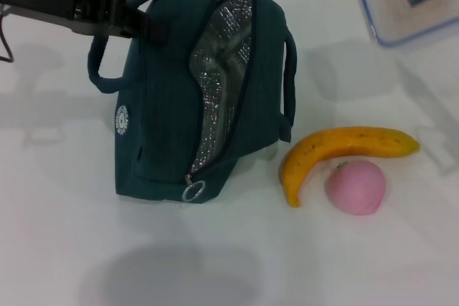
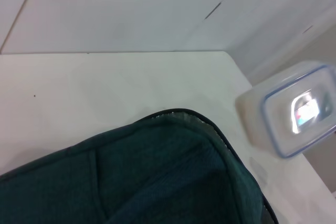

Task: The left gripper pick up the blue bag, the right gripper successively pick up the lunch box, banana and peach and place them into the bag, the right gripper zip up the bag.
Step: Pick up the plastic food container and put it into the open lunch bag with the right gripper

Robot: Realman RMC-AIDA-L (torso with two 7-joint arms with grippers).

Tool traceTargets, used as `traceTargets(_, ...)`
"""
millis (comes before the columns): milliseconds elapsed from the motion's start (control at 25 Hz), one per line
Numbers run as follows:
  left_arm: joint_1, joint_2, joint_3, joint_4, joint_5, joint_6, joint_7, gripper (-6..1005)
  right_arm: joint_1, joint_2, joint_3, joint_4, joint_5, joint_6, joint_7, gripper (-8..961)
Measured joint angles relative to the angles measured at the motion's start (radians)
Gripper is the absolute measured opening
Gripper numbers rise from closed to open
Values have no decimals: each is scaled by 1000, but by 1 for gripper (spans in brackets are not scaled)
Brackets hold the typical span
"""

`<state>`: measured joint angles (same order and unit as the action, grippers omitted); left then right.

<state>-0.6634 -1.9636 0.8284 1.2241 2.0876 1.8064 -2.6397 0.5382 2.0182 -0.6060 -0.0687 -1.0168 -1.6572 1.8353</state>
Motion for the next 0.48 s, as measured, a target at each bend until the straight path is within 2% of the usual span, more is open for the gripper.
traceTargets(160,-7,-3,0,-6,0,-1,-2,36,58,3,-1,-3,21,-51,25,96)
traceTargets(480,-38,-6,0,-52,5,-8,5,35,220,10,-23,19,16,-57,38,96)
